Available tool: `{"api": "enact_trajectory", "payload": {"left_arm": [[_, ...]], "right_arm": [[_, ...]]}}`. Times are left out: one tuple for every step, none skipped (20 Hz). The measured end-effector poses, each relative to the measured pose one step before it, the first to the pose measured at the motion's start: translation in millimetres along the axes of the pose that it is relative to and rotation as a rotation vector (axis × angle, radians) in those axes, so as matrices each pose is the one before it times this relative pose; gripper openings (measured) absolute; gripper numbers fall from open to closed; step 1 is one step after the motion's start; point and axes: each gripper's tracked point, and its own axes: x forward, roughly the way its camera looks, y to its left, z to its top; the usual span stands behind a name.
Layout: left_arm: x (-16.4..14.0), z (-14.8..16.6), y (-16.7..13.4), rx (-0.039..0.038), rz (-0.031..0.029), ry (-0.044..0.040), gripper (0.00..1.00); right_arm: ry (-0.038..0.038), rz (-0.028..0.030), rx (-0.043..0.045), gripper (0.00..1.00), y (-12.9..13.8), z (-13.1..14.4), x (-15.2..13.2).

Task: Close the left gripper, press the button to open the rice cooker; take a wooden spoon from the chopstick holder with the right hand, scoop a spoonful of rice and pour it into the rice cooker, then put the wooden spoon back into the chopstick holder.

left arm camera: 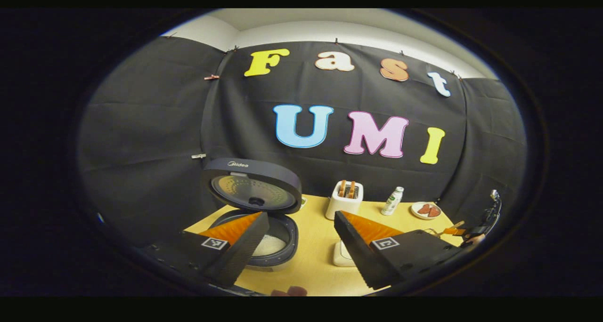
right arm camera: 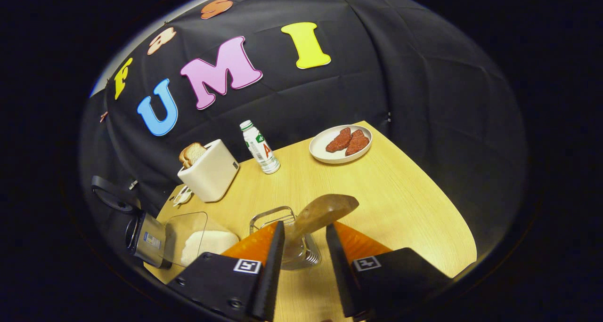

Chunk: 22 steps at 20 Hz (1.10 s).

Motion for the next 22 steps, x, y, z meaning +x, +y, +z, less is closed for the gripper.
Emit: {"api": "enact_trajectory", "payload": {"left_arm": [[-0.77,-1.33,-0.86,-0.00161,0.00216,0.00415,0.95],[0.37,-0.73,-0.56,0.00003,0.00313,0.00246,0.95],[1.73,-1.24,-0.60,0.00124,0.00412,0.00086,0.92],[1.34,0.21,0.03,0.00149,0.00459,-0.00216,0.98],[-0.22,0.51,0.30,0.00086,0.00195,-0.00142,0.95],[0.59,1.91,0.72,0.00057,0.00015,-0.00150,0.95],[0.35,-0.01,-1.22,0.00114,-0.00131,-0.00304,0.95],[1.13,0.87,1.13,0.00012,0.00090,-0.00347,0.95],[0.55,0.47,2.11,-0.00283,-0.00143,-0.00229,0.95],[0.17,0.59,1.65,-0.00316,-0.00308,-0.00096,0.95],[0.96,-0.91,1.16,-0.00172,-0.00183,-0.00004,0.95],[0.64,0.17,1.94,-0.00036,-0.00267,-0.00083,0.95],[0.15,-0.68,2.23,-0.00061,-0.00396,-0.00111,0.95],[0.03,-0.02,1.77,0.00223,-0.00441,-0.00182,0.95],[-0.14,0.19,3.86,0.00503,-0.00206,-0.00415,0.95],[0.24,1.33,3.15,0.00483,-0.00340,-0.00307,0.95],[-0.16,-1.15,2.05,0.00211,-0.00389,-0.00169,0.95],[0.08,0.24,2.73,-0.00224,-0.00596,-0.00049,0.95],[0.33,-0.29,2.90,-0.00333,-0.00565,-0.00133,0.95],[0.59,0.65,3.94,-0.00382,-0.00541,-0.00154,0.95],[0.29,-1.01,4.01,-0.00333,-0.00387,0.00095,0.95],[0.67,-0.92,4.39,-0.00305,-0.00395,0.00048,0.95]], "right_arm": [[0.00416,0.01074,0.00675,0.49,2.93,0.29,4.47],[0.01102,0.02417,0.00753,0.47,7.26,-0.79,1.35],[0.01561,0.02084,-0.00243,0.47,6.70,-2.45,1.76],[0.00303,-0.00613,-0.02915,0.47,-0.56,-0.32,-2.61],[0.00664,0.01636,0.00144,0.47,0.82,6.00,-11.42],[-0.00646,-0.00410,0.00139,0.20,-1.12,-4.57,18.90],[0.00259,0.00758,0.01111,0.15,4.26,1.23,3.71],[-0.00271,0.00151,-0.01162,0.13,3.42,1.39,-4.00],[-0.00353,0.00064,-0.01918,0.11,2.04,0.19,2.39],[0.00402,-0.00215,-0.01965,0.08,1.49,-0.83,-2.64],[-0.00260,-0.00113,-0.00856,0.08,1.00,2.45,-2.17],[-0.00592,-0.00403,-0.00261,0.08,1.33,4.92,-1.86],[-0.00689,-0.00425,0.00187,0.08,1.21,4.92,-3.01],[-0.00882,-0.00036,0.00111,0.08,1.48,4.80,-2.49],[-0.00555,0.00150,-0.00323,0.08,3.74,5.19,-3.48],[-0.01231,-0.00126,-0.01332,0.08,2.72,5.36,-4.01],[-0.00882,-0.00092,-0.02154,0.08,4.03,6.14,-4.66],[-0.01098,0.00004,-0.01836,0.08,5.16,6.28,-5.90],[-0.01518,0.00410,-0.01247,0.08,7.25,7.50,-6.40],[-0.01886,0.00551,-0.00618,0.08,8.89,9.43,-5.17],[-0.01736,0.00617,-0.00651,0.08,10.07,8.79,-4.17],[-0.01915,0.00428,-0.01620,0.08,9.46,7.94,-3.69]]}}
